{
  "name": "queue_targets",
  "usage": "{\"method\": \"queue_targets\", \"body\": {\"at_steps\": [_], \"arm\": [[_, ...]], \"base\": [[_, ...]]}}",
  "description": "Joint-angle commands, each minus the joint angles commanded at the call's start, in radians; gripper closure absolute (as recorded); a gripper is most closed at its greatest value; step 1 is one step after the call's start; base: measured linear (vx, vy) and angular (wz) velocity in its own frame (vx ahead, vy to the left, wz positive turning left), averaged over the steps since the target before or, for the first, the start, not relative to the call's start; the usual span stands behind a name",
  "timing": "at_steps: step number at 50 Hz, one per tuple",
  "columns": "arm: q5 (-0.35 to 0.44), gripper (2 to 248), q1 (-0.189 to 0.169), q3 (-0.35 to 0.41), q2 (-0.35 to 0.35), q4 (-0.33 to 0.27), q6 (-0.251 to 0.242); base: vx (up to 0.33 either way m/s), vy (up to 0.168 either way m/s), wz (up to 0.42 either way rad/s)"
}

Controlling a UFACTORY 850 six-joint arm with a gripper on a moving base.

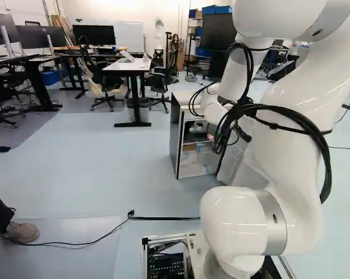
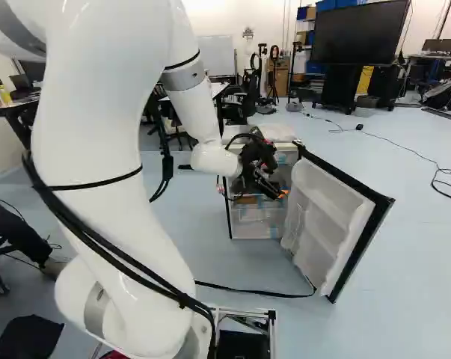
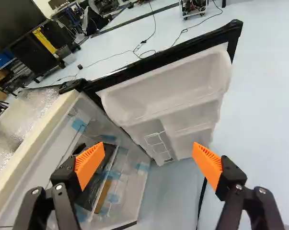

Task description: Open the fridge door

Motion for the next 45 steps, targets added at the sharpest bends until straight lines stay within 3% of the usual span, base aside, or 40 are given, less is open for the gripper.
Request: {"method": "queue_targets", "body": {"at_steps": [23,45], "arm": [[0.003,3,0.01,0.028,0.027,-0.057,0.0],[0.009,3,0.029,0.08,0.08,-0.168,0.0]], "base": [[0.0,0.0,0.0],[0.0,0.0,0.0]]}}
